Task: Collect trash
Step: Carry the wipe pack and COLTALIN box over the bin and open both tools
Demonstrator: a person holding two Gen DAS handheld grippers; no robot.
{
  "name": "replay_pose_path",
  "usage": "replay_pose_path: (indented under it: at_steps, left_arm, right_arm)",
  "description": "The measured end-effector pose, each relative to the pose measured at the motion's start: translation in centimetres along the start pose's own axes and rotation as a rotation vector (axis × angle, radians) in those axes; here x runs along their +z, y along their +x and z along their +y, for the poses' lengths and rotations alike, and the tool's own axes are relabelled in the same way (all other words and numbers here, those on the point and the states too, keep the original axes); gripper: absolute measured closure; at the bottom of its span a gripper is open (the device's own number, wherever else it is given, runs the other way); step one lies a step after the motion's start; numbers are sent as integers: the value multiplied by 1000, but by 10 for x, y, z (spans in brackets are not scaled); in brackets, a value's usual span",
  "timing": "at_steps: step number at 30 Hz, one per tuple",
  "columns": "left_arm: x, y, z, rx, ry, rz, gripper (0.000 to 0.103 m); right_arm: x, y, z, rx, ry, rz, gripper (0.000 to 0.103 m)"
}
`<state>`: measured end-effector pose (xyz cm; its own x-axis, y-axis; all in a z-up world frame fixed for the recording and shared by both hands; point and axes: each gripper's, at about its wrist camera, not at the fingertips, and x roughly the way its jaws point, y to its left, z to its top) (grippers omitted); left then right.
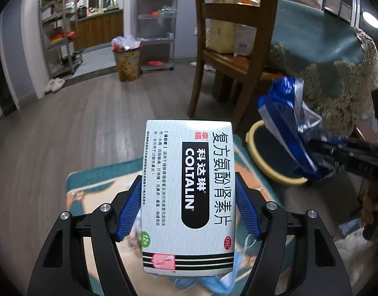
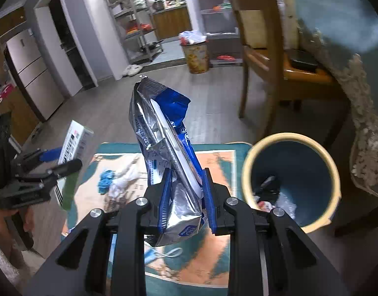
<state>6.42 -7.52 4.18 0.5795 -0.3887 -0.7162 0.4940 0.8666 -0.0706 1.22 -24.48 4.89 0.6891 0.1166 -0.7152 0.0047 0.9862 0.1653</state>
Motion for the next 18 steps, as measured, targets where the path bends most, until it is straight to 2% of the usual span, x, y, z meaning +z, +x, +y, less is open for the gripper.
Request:
replay_pose_path:
  at_steps: [7,18]
  left_arm:
    - [21,34,-49,-30,35,18,31]
    - [36,87,-110,-82,90,51,31]
  right_arm:
    - [-2,2,-54,-32,72,11,78]
    - [-5,-3,-132,-77,174,6,78]
